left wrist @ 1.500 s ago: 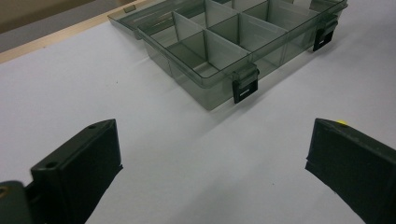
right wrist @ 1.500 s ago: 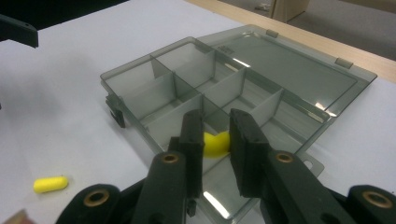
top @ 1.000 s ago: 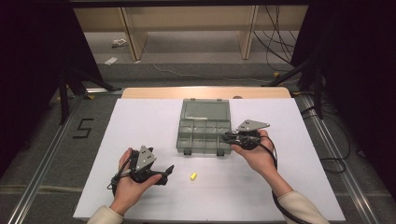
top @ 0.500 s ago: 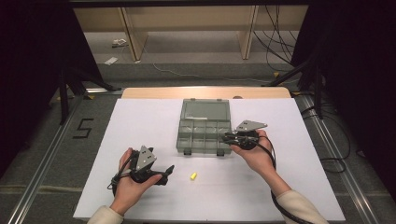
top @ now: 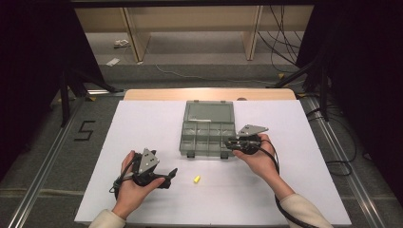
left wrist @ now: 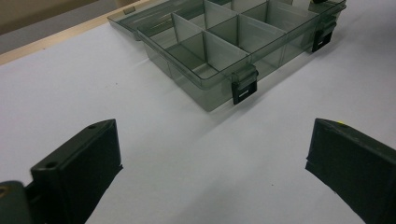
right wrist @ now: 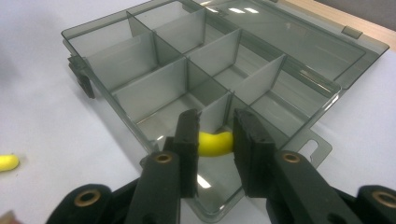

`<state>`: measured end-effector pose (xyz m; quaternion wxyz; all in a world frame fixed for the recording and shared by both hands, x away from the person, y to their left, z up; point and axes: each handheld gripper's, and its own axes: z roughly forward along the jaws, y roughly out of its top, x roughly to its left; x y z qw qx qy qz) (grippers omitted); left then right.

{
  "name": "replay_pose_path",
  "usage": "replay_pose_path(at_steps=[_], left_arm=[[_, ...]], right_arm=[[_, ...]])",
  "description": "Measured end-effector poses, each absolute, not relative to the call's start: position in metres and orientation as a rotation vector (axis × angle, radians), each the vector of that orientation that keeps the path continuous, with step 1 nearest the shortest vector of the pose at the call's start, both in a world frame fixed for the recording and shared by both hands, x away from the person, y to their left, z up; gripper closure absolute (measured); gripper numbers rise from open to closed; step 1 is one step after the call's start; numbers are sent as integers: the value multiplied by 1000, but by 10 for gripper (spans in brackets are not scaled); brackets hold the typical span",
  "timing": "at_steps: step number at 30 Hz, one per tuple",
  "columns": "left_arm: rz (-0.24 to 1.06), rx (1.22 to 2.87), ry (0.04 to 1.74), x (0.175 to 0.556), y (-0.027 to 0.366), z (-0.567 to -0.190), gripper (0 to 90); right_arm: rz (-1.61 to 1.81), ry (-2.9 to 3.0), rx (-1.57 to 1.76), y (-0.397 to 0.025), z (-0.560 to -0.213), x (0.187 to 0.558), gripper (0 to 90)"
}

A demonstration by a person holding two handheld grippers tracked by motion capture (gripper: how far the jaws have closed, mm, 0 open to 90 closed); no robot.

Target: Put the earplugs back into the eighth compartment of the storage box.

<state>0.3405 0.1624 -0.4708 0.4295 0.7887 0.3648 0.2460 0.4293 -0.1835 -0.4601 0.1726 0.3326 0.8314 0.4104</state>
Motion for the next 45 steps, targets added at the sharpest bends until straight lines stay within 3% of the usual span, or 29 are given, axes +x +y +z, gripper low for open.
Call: replay_pose_path(at_steps=[15, 26, 34, 45], left_arm=[[617, 1966, 912, 341, 163, -471, 22], [620, 1964, 913, 340, 163, -470, 22], [621, 1964, 910, 340, 163, -470, 22], [622, 1962, 913, 340, 163, -470, 22]], right_arm=[[1188, 2332, 954, -184, -455, 428, 587], [1269, 2347, 896, -168, -450, 413, 309], [1294, 2374, 854, -156, -448, 404, 267], [1296, 2437, 770, -134, -451, 391, 285]])
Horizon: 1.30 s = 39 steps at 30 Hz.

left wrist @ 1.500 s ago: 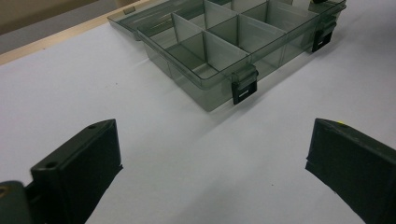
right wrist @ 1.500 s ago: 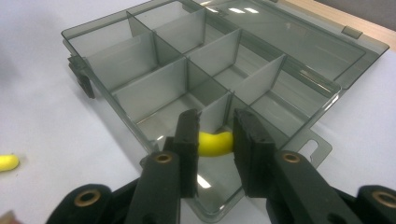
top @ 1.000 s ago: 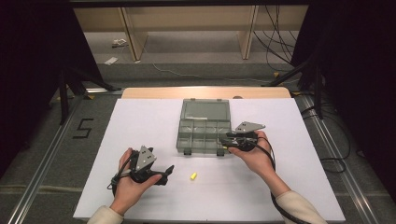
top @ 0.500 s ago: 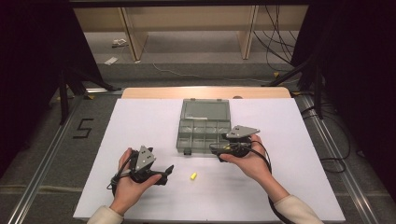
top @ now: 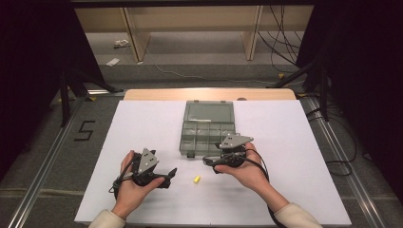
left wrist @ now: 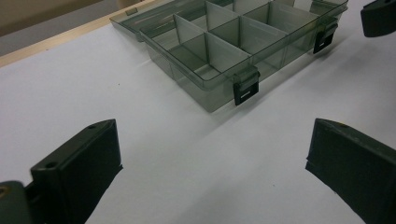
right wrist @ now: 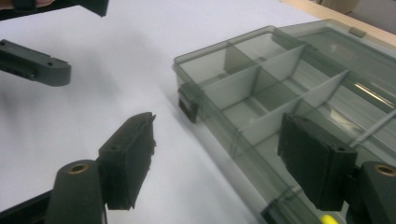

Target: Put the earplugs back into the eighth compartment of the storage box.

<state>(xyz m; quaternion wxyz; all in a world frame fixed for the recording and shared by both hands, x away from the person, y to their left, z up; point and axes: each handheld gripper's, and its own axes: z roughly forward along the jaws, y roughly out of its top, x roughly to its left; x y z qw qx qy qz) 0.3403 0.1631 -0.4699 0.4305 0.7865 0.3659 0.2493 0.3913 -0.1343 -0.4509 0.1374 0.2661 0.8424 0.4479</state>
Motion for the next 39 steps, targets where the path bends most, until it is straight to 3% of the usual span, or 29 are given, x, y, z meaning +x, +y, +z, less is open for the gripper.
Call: replay_pose_path(at_steps=[19, 39], left_arm=[[623, 1961, 913, 340, 164, -470, 23], [628, 1967, 907, 340, 163, -469, 23]], right_arm=[[1280, 2533, 664, -103, -465, 375, 338], [1149, 2671, 661, -84, -492, 363, 510]])
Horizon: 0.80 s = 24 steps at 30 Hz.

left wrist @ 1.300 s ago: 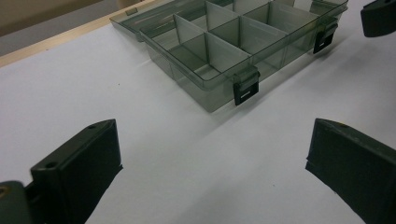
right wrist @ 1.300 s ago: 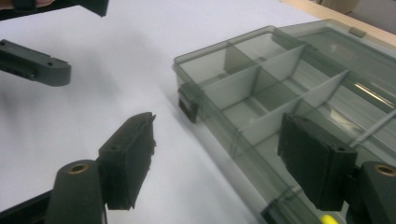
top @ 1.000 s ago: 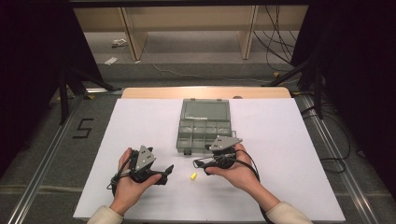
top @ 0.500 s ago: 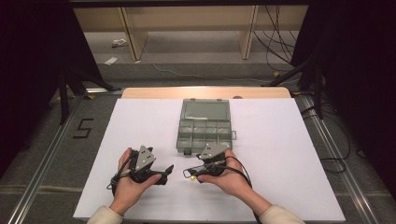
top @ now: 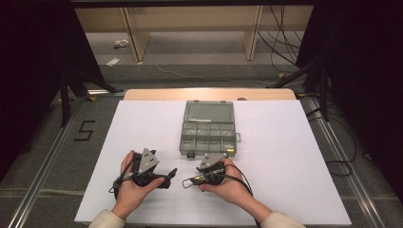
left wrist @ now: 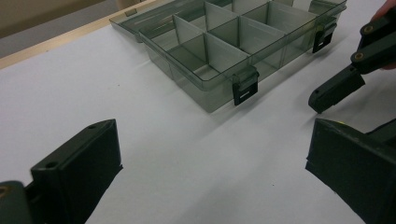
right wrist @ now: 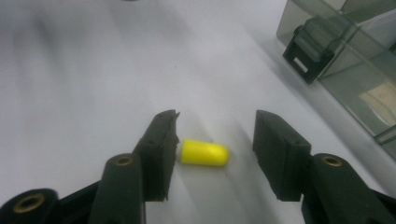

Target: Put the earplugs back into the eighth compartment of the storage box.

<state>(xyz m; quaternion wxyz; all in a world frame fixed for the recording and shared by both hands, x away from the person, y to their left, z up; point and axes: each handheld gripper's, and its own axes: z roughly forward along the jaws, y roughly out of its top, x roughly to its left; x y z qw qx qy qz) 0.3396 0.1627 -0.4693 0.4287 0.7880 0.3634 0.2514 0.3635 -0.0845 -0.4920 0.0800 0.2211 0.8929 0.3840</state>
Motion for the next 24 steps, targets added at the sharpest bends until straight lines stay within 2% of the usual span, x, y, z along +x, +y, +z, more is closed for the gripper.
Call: replay_pose_path(at_steps=[13, 24], left_arm=[[630, 1971, 904, 340, 163, -470, 23], [623, 1971, 907, 340, 162, -470, 24]], right_arm=[[1113, 2682, 638, -83, -494, 359, 686], [1136, 2683, 660, -85, -494, 360, 744]])
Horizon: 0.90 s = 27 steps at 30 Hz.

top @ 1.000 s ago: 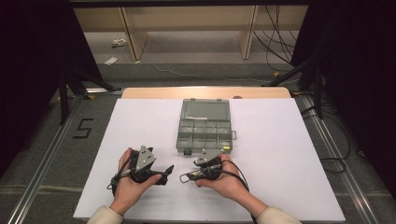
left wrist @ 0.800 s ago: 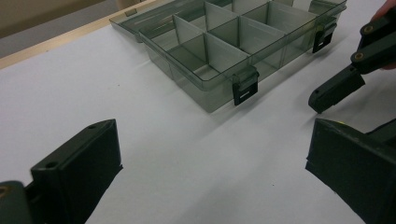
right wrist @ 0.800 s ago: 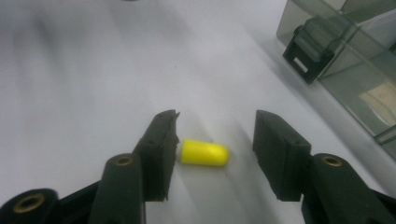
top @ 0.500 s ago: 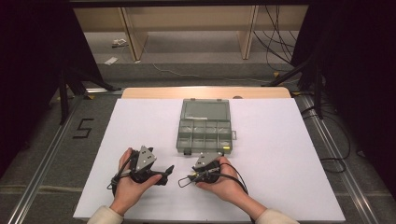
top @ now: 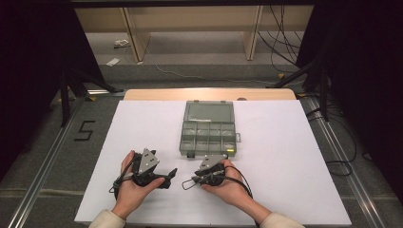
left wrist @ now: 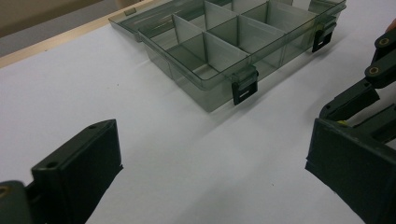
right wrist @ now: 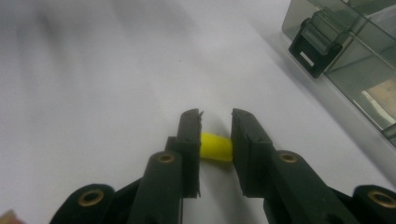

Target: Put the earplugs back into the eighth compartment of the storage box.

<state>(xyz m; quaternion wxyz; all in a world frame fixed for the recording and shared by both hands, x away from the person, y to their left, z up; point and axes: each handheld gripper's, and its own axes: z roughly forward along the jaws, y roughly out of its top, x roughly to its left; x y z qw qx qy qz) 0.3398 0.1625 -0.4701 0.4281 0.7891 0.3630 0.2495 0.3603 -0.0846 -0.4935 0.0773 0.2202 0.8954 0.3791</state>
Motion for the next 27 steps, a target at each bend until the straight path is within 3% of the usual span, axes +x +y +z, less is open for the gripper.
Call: replay_pose_path(at_steps=[27], left_arm=[[626, 1967, 911, 341, 164, -471, 27]], right_arm=[[1183, 2643, 705, -92, -480, 365, 785]])
